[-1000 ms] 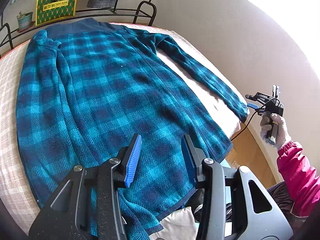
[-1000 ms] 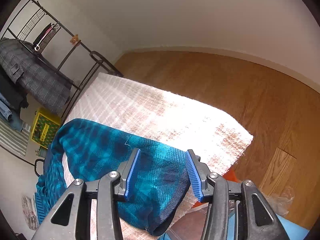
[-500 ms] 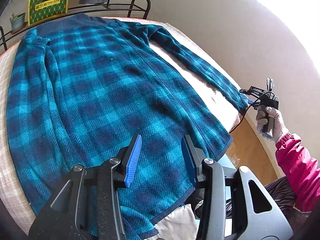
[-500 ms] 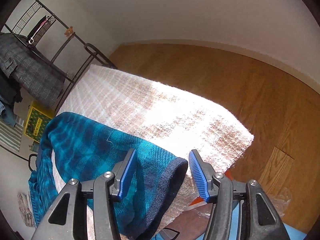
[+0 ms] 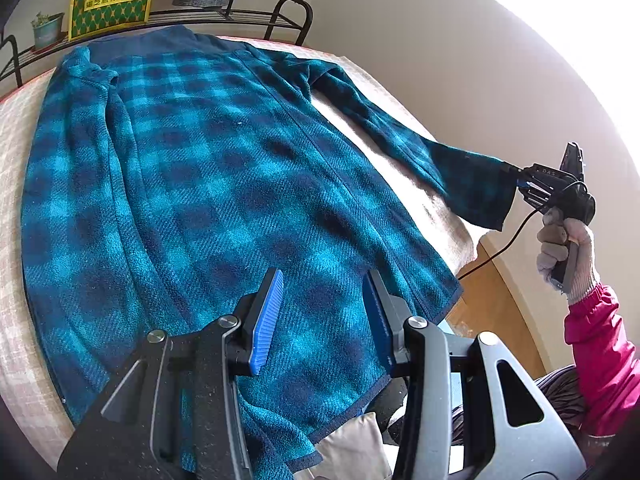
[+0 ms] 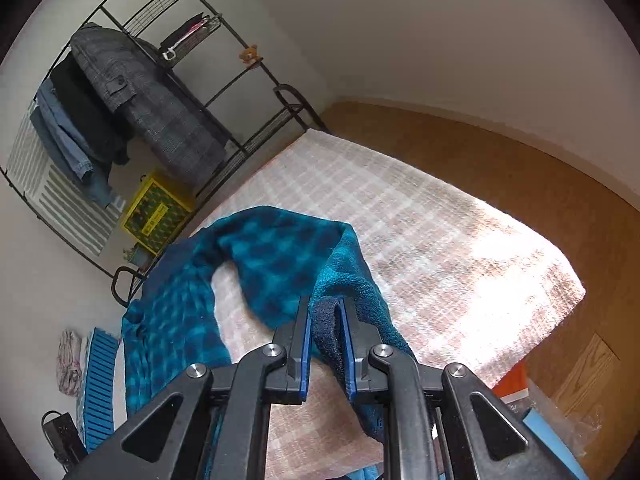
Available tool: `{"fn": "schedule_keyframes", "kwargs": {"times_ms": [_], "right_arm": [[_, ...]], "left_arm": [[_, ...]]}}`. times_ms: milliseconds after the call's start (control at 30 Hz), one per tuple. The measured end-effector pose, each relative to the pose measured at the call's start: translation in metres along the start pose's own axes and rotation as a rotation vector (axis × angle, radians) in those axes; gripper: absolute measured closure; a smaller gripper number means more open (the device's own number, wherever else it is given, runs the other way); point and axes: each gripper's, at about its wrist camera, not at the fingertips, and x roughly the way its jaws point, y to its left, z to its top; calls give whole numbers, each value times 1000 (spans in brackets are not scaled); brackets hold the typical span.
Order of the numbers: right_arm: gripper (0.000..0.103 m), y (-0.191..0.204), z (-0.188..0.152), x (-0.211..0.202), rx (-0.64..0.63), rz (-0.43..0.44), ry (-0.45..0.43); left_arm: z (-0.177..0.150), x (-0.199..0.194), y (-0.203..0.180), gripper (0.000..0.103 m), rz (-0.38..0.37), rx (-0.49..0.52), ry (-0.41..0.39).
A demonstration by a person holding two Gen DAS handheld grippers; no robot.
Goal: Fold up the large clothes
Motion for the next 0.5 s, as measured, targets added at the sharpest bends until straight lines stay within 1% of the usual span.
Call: {"fn": "schedule_keyframes", "kwargs": {"times_ms": [100, 233, 300, 400, 500], "right_arm": [[92, 57, -15, -4, -126, 75, 16], [92, 126, -49, -2, -305, 164, 63], [92, 156, -69, 4, -383, 209, 109], [92, 194, -107, 20, -519, 251, 196], [94, 216, -153, 46, -633, 277, 323]], "left_arm": [[1, -6, 7, 61, -3, -29, -14], [3, -14, 18, 61, -14, -71, -34], [2, -18, 23, 61, -14, -88, -43], [1, -22, 30, 61, -16, -116, -49], [-1, -24, 38, 61, -19, -148, -47]]}}
